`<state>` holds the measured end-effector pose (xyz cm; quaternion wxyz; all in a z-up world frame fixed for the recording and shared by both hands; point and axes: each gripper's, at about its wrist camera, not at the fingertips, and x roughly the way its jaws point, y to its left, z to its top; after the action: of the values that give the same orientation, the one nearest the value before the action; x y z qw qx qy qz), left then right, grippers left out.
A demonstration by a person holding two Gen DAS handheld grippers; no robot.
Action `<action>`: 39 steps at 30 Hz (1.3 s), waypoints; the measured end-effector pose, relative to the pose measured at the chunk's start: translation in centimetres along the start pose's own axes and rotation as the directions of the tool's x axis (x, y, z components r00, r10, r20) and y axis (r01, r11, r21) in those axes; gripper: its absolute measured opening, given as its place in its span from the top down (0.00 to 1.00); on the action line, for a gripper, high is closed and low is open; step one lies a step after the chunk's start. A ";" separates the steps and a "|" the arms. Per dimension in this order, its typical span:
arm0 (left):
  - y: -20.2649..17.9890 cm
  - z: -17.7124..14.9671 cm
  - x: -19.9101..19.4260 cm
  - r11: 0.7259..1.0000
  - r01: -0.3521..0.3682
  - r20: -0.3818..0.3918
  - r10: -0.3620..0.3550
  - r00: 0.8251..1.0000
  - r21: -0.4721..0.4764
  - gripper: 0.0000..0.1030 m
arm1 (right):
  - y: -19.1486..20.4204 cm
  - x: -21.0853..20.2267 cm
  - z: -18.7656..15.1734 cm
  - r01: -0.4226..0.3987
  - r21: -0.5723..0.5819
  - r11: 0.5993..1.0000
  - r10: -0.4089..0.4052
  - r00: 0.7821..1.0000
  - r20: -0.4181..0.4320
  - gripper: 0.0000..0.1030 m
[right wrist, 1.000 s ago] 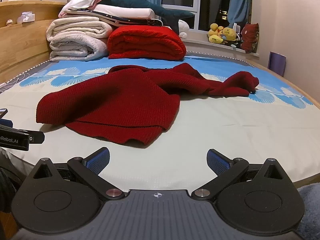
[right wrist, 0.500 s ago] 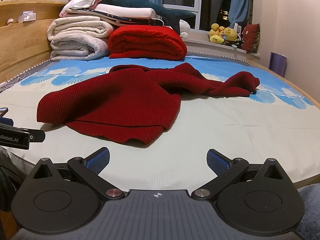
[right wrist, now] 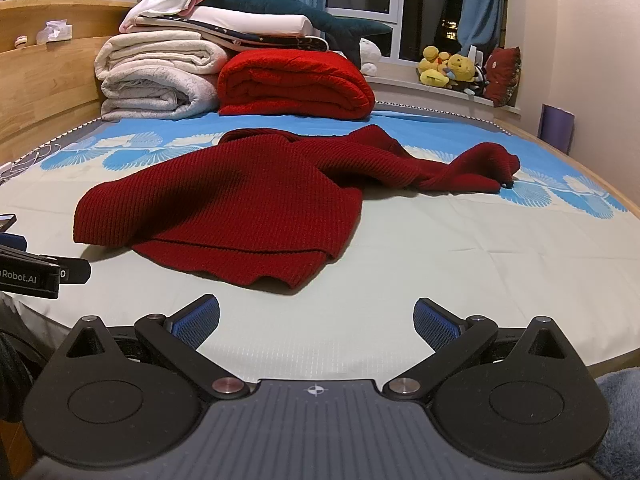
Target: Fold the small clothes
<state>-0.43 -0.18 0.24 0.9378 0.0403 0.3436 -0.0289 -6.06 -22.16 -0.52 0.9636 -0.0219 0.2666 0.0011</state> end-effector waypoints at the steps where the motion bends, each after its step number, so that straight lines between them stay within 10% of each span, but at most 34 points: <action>1: 0.0 0.0 0.0 1.000 0.000 0.000 0.000 1.000 0.000 0.00 | 0.0 0.0 0.0 0.000 0.000 1.000 0.000 1.000 0.000 0.01; 39: -0.2 -0.2 0.4 1.000 -0.001 -0.005 0.001 1.000 0.012 0.00 | 0.1 0.2 0.0 -0.002 0.000 1.000 0.002 1.000 -0.006 0.01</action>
<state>-0.26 -0.37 -0.16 0.9367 0.0462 0.3457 -0.0303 -5.92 -22.07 -0.65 0.9627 -0.0217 0.2696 0.0020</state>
